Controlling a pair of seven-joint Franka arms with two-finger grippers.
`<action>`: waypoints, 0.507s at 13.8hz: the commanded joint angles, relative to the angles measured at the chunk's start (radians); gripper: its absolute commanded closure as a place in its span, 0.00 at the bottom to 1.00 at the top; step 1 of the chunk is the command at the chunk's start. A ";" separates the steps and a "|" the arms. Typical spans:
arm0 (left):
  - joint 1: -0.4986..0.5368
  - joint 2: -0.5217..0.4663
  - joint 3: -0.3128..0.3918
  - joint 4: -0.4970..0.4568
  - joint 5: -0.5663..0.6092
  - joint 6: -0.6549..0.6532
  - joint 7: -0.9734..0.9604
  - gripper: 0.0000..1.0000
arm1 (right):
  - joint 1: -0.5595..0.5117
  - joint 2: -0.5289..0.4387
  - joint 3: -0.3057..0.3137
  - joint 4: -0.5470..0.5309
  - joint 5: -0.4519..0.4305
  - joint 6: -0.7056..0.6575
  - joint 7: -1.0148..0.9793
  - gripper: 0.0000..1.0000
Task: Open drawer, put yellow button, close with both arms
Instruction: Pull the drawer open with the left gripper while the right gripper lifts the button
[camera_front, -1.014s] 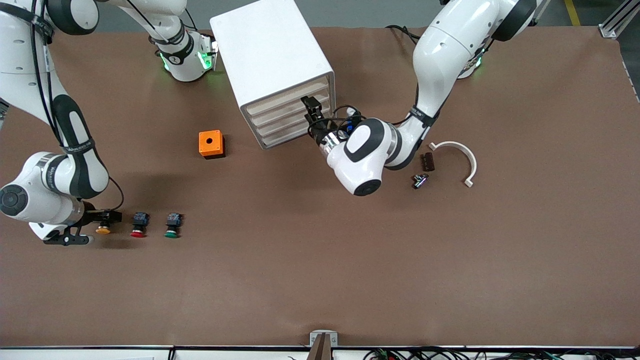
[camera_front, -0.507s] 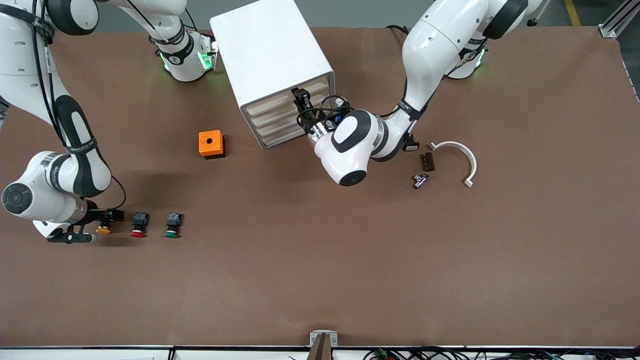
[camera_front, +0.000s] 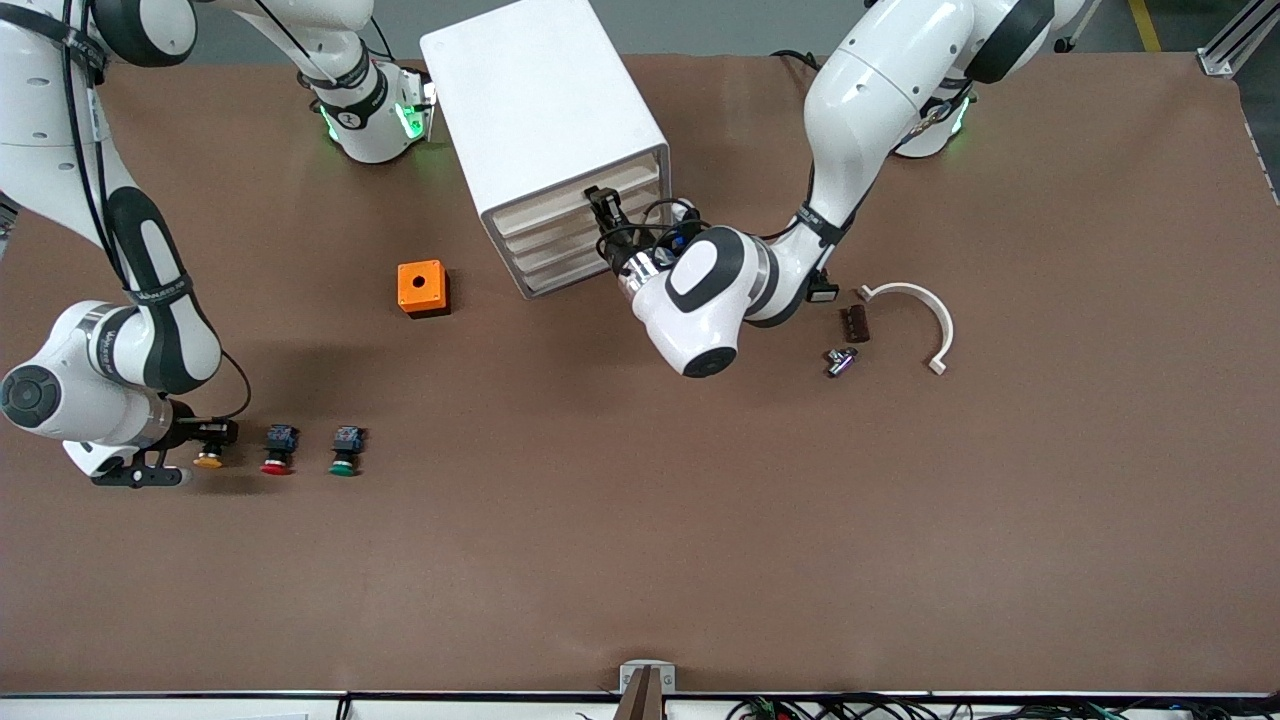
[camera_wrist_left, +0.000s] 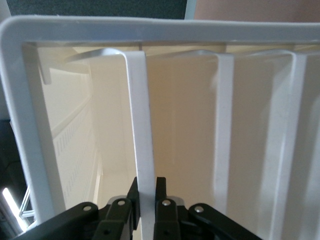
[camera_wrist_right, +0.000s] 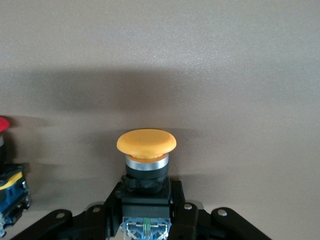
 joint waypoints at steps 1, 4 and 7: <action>0.028 0.016 0.069 0.017 -0.006 0.005 0.015 1.00 | -0.012 -0.007 0.007 -0.008 -0.007 -0.004 -0.006 0.91; 0.058 0.020 0.113 0.056 -0.012 0.008 0.030 1.00 | -0.005 -0.045 0.012 0.003 -0.006 -0.097 0.000 0.94; 0.087 0.020 0.152 0.076 -0.009 0.009 0.102 1.00 | 0.001 -0.108 0.018 0.010 -0.001 -0.174 0.003 0.93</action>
